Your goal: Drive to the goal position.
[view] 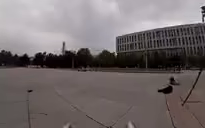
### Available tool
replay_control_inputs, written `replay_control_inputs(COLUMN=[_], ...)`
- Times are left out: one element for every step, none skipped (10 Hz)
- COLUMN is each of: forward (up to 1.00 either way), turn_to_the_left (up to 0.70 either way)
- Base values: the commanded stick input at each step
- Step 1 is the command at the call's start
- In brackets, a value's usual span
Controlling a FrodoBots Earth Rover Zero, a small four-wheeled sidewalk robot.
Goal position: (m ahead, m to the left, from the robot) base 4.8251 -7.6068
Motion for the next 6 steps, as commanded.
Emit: replay_control_inputs(forward=[0.70,0.70,0.70,0.70,0.70,0.70], turn_to_the_left=[0.00,-0.03,-0.09,-0.11,-0.12,-0.14])
